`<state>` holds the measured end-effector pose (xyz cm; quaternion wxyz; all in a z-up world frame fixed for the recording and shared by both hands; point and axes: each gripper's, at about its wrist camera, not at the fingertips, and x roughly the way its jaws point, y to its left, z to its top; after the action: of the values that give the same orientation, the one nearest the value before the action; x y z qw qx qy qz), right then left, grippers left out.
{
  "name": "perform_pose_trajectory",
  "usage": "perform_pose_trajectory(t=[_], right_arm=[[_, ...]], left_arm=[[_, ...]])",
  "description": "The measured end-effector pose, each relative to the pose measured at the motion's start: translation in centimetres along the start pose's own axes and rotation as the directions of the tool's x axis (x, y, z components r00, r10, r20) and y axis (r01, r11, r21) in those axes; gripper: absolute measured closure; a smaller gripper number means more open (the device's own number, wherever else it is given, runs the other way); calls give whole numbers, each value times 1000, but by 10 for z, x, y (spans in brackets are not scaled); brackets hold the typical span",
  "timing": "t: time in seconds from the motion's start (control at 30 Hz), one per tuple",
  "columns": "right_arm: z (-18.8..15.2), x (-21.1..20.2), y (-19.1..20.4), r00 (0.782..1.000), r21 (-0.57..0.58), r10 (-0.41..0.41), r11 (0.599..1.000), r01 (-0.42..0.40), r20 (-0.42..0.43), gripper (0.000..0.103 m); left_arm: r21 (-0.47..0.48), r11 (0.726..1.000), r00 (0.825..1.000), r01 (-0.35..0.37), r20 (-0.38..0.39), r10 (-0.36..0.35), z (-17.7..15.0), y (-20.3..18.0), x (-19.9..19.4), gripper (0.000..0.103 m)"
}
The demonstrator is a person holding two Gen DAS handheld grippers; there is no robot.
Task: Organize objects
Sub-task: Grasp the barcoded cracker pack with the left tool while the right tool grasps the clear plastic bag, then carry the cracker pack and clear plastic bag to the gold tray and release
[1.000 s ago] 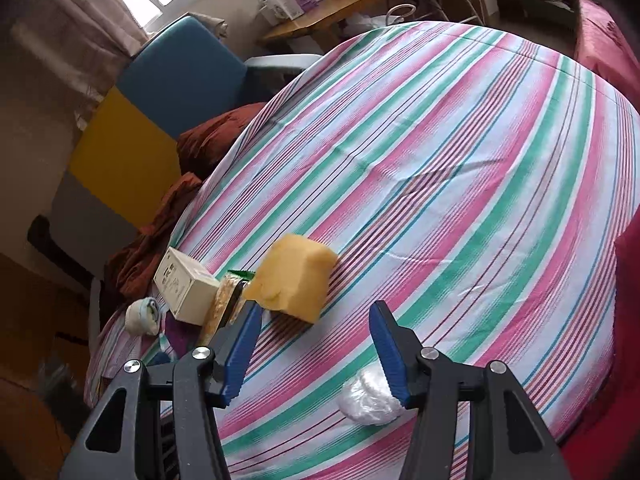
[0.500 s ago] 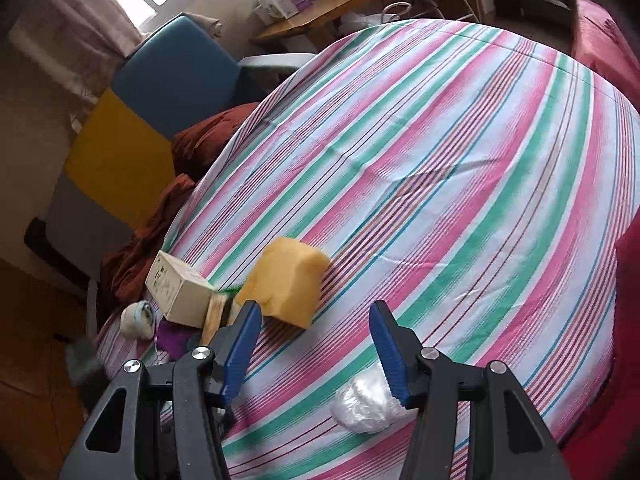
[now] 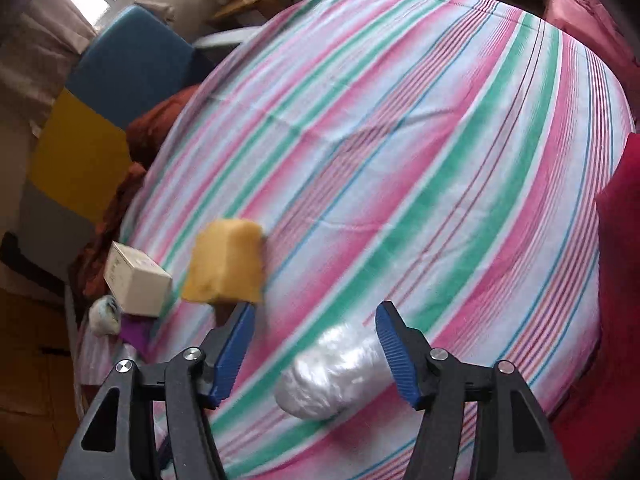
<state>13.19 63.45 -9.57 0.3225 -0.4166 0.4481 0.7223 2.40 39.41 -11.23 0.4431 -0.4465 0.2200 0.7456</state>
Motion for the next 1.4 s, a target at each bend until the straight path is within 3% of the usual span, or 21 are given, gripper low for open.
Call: perform_pose_trajectory(t=[0.2, 0.4, 0.47, 0.5, 0.57, 0.67, 0.7, 0.77, 0.8, 1.1, 1.4], right_arm=[[-4, 13, 8, 996, -67, -68, 996, 64, -56, 37], [-7, 19, 18, 990, -138, -125, 984, 116, -58, 37], [-9, 20, 22, 987, -174, -154, 974, 142, -55, 37], [-10, 21, 23, 985, -194, -161, 970, 147, -57, 37], [-11, 22, 26, 983, -215, -178, 963, 162, -55, 37], [-12, 22, 27, 981, -234, -186, 957, 169, -53, 36], [-13, 22, 27, 982, -240, -181, 957, 163, -54, 36], [-14, 21, 30, 987, -254, -152, 958, 133, -57, 50], [-14, 21, 31, 988, -261, -140, 958, 120, -60, 52], [-22, 10, 56, 997, -362, 40, 930, -60, -62, 56], [-31, 5, 88, 999, -456, 39, 889, -42, -16, 56]], left_arm=[[0, 1000, 1000, 0, 6, 0, 7, 6, -2, 30], [51, 999, 1000, -15, 24, 14, 21, 3, 3, 30], [63, 998, 1000, -18, 5, 17, 25, 2, 12, 35], [63, 998, 1000, -10, -13, 11, 25, 2, 17, 46], [55, 998, 1000, -20, 5, 20, 24, 4, 17, 56], [28, 1000, 1000, -15, 12, 14, 21, 8, 15, 56], [16, 1000, 1000, -18, 14, 18, 20, 10, 13, 57], [-3, 1000, 1000, -19, 14, 19, 17, 12, 11, 57], [-14, 1000, 1000, -16, 13, 16, 15, 13, 8, 57], [-72, 997, 1000, -3, 21, 5, -14, 17, -18, 57], [-103, 995, 994, 1, 105, 9, -29, 24, -65, 57]])
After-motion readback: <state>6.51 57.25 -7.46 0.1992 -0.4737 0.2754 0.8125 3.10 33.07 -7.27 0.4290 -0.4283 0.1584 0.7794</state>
